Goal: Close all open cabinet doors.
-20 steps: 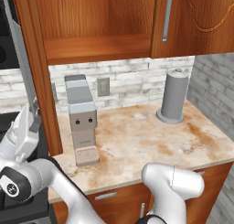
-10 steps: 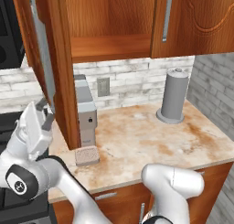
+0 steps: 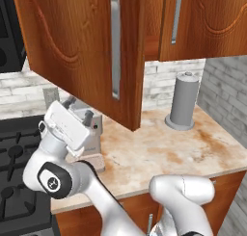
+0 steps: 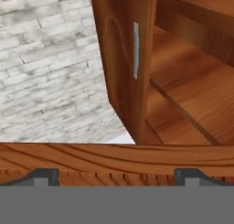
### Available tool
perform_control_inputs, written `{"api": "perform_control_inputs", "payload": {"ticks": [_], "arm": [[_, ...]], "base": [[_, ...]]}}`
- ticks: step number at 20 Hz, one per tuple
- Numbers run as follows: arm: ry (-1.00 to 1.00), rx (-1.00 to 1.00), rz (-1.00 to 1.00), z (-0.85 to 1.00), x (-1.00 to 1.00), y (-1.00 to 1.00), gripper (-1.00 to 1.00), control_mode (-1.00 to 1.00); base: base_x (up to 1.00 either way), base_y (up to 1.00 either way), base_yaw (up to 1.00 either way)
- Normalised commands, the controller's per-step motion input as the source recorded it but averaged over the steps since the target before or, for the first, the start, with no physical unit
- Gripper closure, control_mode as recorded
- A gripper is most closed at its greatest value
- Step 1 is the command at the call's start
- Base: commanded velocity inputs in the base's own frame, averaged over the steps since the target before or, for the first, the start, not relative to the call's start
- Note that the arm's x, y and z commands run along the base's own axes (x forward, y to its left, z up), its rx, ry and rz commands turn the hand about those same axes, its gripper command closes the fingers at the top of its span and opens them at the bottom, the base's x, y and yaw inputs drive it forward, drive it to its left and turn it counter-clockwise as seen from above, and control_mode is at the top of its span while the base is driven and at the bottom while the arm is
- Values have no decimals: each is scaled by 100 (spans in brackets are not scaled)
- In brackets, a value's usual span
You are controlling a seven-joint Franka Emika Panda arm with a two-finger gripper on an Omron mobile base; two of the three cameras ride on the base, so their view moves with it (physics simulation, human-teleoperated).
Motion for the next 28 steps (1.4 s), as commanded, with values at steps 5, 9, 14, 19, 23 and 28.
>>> {"api": "perform_control_inputs", "payload": {"ticks": [5, 9, 14, 19, 23, 28], "arm": [[-4, 7, 25, 41, 42, -86, -100, -100], [-1, 8, 23, 55, 55, -85, -100, -100], [0, 9, 22, 59, 60, -85, -100, -100], [0, 10, 22, 56, 65, -82, -100, -100], [0, 10, 22, 57, 73, -82, -100, -100], [0, 12, 19, 65, 84, -76, -100, -100]], "base": [[0, 0, 0], [0, 0, 0], [0, 0, 0], [0, 0, 0], [0, 0, 0], [0, 0, 0]]}}
